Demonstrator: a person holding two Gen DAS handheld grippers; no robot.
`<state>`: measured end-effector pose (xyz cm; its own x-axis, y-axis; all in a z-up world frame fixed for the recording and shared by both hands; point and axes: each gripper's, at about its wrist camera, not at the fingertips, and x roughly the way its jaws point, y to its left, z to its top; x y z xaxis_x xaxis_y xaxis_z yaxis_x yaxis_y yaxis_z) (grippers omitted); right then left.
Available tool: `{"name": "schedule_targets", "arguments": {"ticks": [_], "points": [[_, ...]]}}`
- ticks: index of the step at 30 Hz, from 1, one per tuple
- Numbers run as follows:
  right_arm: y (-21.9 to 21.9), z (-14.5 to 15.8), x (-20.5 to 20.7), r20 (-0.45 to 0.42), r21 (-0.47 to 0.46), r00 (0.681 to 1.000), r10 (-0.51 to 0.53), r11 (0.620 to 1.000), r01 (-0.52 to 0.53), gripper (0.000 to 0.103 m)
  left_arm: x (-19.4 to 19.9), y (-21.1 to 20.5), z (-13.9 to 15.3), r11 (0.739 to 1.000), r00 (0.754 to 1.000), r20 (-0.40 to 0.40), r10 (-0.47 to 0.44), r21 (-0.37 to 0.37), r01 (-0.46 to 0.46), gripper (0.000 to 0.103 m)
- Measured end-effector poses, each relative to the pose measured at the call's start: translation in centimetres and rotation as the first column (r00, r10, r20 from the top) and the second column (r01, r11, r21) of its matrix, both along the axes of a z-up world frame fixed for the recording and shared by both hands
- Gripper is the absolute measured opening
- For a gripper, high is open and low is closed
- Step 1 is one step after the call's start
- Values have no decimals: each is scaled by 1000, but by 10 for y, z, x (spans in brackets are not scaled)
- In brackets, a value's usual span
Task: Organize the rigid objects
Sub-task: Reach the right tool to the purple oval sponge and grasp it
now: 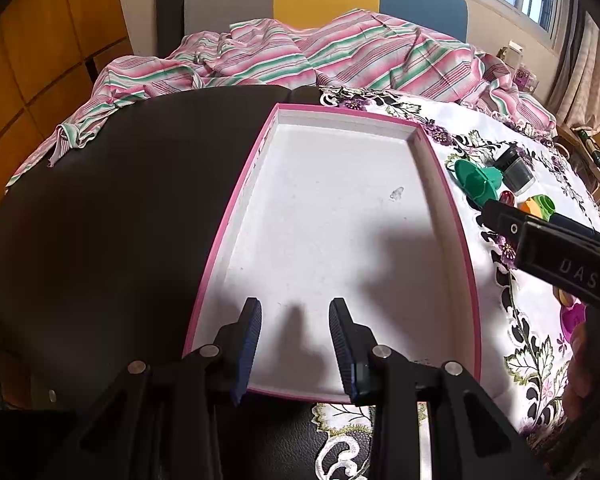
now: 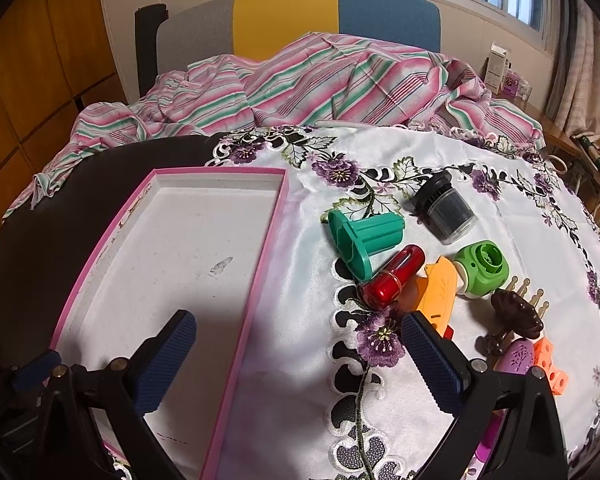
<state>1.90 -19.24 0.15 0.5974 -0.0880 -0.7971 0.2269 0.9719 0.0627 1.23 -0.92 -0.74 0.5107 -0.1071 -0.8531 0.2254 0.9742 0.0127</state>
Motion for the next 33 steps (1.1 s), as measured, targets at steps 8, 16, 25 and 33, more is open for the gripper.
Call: {"name": "schedule_targets", "arguments": {"ticks": [8,16,25,33], "points": [[-7,6,-4,25,-31,1000,-17,999,18,103,-6,-6,5,999,999,5,-31,-33,31,35],[-39,11,-19,24,-9,997,-75,997,76,103,-24,-28,11,995,994,60,-93,-17,94,35],[-78,19,-42,33,18,989,-146,989,146,103,-42,-52,16,962,975,48,-215,-158,220,36],[-121,16,-66,-5,115,961,-275,955,273,101,-52,-65,9,937,965,-7,-264,-238,255,37]]}}
